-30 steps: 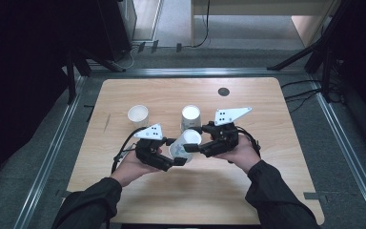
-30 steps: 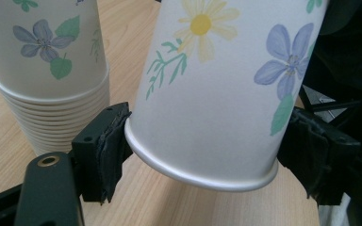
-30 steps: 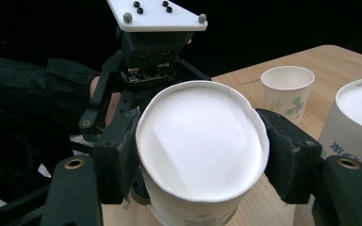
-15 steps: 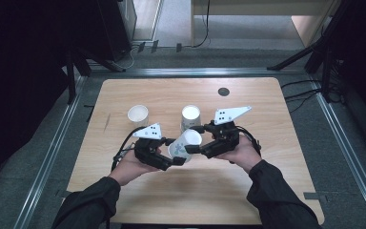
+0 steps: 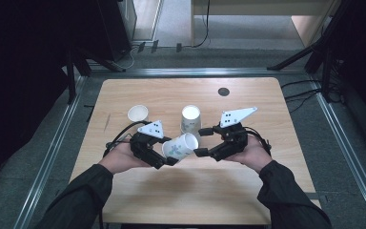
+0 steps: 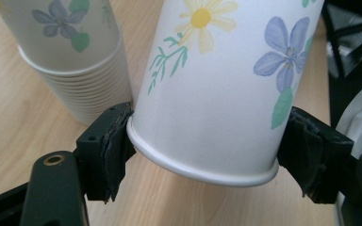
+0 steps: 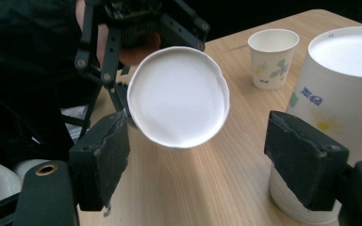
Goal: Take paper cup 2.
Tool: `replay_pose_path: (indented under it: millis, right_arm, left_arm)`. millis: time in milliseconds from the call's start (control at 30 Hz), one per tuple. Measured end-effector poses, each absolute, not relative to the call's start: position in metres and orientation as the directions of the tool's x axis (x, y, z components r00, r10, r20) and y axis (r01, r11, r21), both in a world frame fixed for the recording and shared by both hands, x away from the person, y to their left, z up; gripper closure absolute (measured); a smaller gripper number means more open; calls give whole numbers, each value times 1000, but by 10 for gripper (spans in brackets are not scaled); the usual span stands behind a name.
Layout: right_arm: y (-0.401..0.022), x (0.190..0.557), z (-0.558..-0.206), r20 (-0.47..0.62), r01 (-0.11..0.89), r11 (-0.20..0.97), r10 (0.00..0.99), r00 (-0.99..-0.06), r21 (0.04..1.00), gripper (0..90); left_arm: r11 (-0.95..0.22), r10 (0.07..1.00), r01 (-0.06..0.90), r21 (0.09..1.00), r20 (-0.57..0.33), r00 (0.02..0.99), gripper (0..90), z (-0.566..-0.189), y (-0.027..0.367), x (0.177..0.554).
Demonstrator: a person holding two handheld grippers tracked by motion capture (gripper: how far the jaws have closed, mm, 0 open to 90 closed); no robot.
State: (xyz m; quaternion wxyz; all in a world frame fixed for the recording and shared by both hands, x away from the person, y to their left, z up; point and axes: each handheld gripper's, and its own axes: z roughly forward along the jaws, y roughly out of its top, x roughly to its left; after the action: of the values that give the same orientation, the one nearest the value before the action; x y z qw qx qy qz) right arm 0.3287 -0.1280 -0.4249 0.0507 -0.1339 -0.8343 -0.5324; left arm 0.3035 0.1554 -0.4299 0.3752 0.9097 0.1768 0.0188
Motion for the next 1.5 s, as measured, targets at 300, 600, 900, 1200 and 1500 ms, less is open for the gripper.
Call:
replay_pose_path:
  millis: [300, 600, 900, 1200, 1500]
  right_arm:
    - [-125, 326, -428, 179, 241, 445, 177, -968, 863, 228]
    - [-113, 322, -432, 160, 224, 481, 172, -972, 848, 206]
    - [-100, 318, -438, 153, 213, 499, 157, -976, 840, 202]
    - [-91, 317, -441, 143, 200, 505, 150, -978, 840, 202]
    - [-85, 317, -442, 127, 184, 518, 144, -981, 835, 215]
  left_arm:
    - [-790, 306, 272, 549, -31, 952, 239, -416, 151, 308]
    - [-900, 250, 211, 381, 56, 967, 238, -415, 135, 309]
    - [-942, 205, 181, 283, 55, 977, 238, -409, 121, 309]
    - [-955, 195, 173, 240, 68, 978, 238, -400, 116, 314]
    - [-966, 175, 159, 202, 63, 983, 238, -399, 111, 316]
